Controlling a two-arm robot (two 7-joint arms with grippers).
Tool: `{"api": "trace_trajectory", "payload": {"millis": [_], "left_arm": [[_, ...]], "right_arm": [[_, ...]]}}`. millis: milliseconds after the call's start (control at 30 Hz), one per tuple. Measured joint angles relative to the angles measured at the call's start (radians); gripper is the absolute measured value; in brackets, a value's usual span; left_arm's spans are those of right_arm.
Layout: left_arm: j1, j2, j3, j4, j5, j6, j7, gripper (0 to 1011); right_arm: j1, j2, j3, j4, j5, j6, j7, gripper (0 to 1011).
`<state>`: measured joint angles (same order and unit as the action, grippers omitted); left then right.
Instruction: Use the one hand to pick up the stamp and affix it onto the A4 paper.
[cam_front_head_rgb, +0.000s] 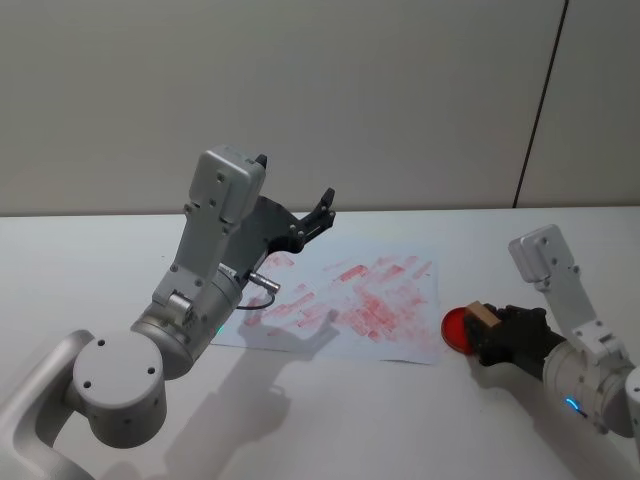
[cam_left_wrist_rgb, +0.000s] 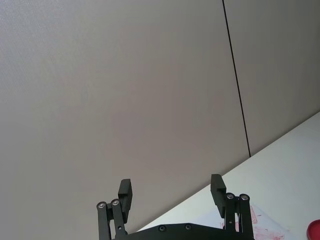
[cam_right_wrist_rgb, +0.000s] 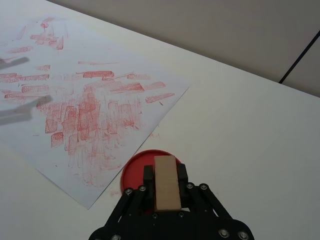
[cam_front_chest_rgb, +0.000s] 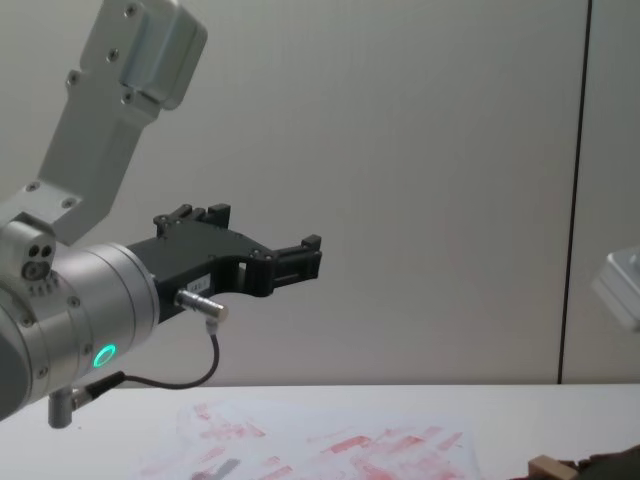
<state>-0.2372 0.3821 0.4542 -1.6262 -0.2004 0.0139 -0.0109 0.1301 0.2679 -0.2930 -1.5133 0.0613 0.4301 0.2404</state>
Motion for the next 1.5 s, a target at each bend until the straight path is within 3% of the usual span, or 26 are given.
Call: {"api": "trace_trajectory", "payload": {"millis": [100,433,900,1500], "left_arm": [[0.0,0.0,0.0,0.0,0.0,0.0,0.0,1001],[0.0,0.0,0.0,0.0,0.0,0.0,0.0,1001],[0.0,0.0,0.0,0.0,0.0,0.0,0.0,1002],[0.0,0.0,0.0,0.0,0.0,0.0,0.0,1001]], "right_arm": [[0.0,0.0,0.0,0.0,0.0,-0.002,0.0,224],[0.01,-0.01,-0.001,0.0,0.006,-0.037,0.0,221],[0.097,-0.091,-0.034,0.032,0.033,-0.122,0.049,220],[0.18,-0.168,-0.094,0.204,-0.072,-0.117,0.107,221]]}}
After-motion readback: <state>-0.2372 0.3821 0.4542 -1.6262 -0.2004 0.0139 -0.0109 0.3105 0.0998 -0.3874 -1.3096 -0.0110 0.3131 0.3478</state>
